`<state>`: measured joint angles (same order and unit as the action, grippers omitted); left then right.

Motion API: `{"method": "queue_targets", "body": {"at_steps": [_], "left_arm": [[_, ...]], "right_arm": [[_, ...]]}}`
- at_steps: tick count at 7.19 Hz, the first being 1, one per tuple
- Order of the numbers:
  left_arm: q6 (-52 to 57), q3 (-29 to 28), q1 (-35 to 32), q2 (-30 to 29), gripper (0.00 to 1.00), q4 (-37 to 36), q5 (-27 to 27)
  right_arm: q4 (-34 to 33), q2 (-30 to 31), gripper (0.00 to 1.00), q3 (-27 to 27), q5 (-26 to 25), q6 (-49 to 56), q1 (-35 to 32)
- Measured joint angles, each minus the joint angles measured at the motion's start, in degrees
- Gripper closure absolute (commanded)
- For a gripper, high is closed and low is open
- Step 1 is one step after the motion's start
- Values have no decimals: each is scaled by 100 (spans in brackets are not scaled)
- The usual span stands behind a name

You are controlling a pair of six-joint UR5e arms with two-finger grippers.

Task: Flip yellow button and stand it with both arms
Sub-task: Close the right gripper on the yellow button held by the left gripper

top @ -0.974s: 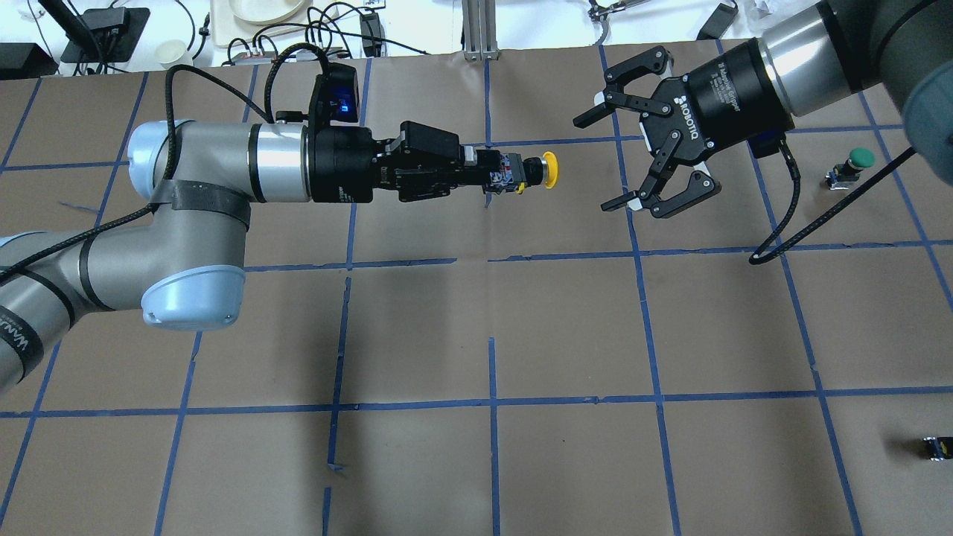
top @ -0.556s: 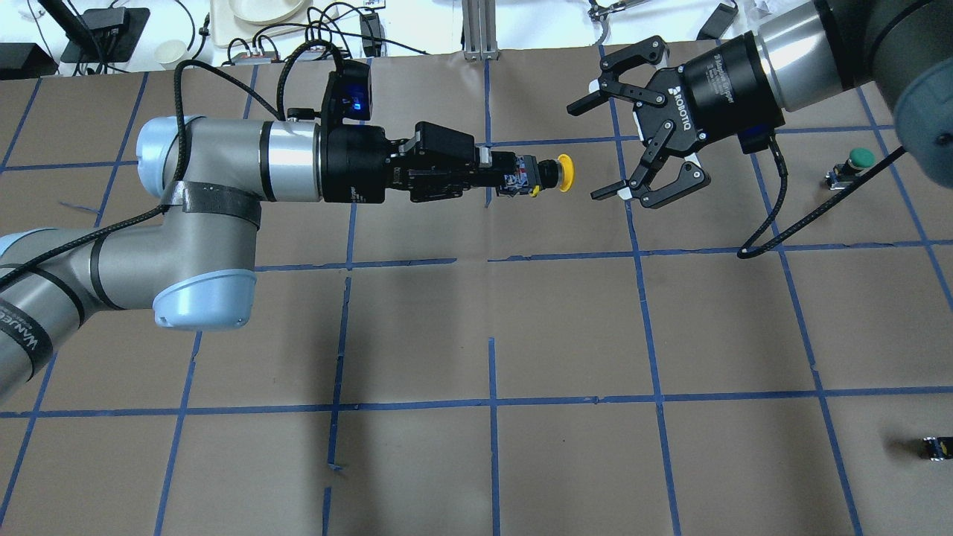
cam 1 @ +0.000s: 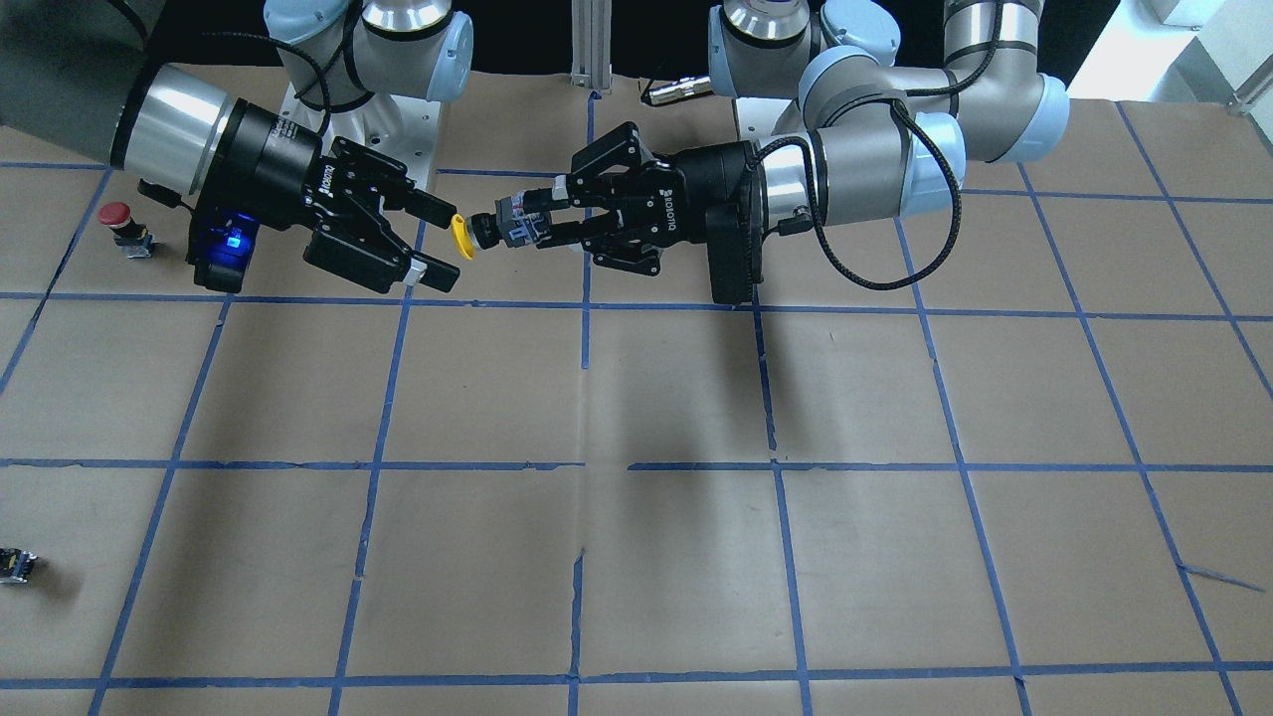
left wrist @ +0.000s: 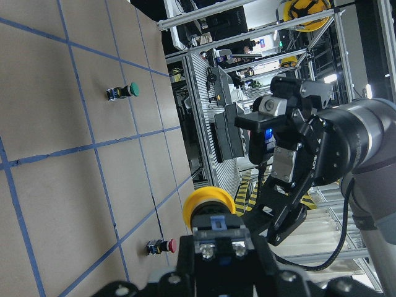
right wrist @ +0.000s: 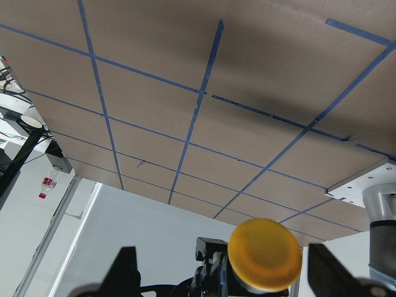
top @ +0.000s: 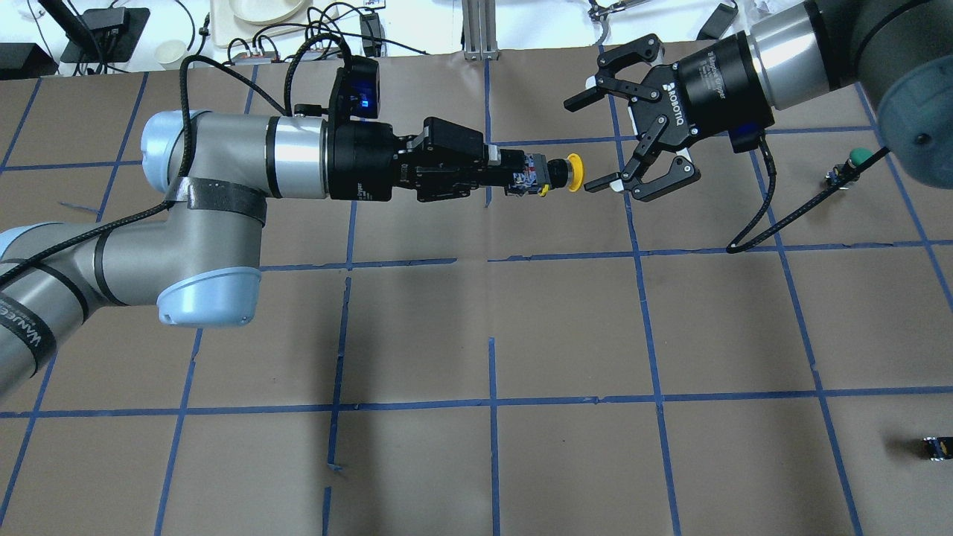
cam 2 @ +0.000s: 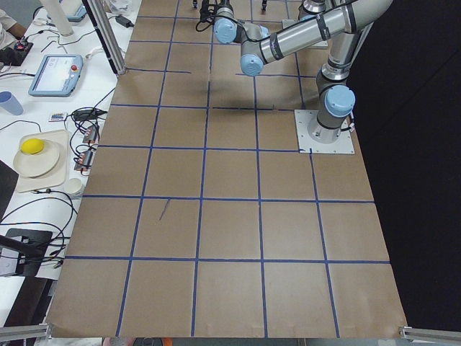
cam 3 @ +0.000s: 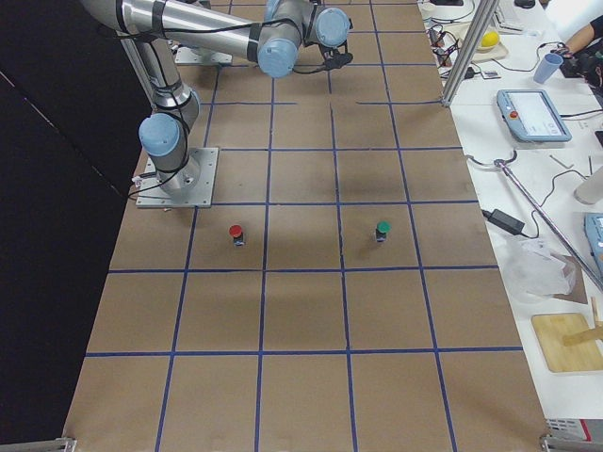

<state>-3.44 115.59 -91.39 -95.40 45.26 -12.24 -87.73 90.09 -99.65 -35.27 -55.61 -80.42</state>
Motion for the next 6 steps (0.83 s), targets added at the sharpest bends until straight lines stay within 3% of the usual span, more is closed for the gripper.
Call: {"method": "queue_targets", "body": {"at_steps": [1,3,6], "left_arm": [[-11,0,-6,1,99,0,-3],[-12,-6,-9,3,99,0,-6],[-14,-9,-11,1,99,-2,2]], "right_arm": [[1,-5,18,-1,4,-23,0],[-2,-13,19,-4,2,-25,0],[67,-12,1,-8,-29,-38,0]]}}
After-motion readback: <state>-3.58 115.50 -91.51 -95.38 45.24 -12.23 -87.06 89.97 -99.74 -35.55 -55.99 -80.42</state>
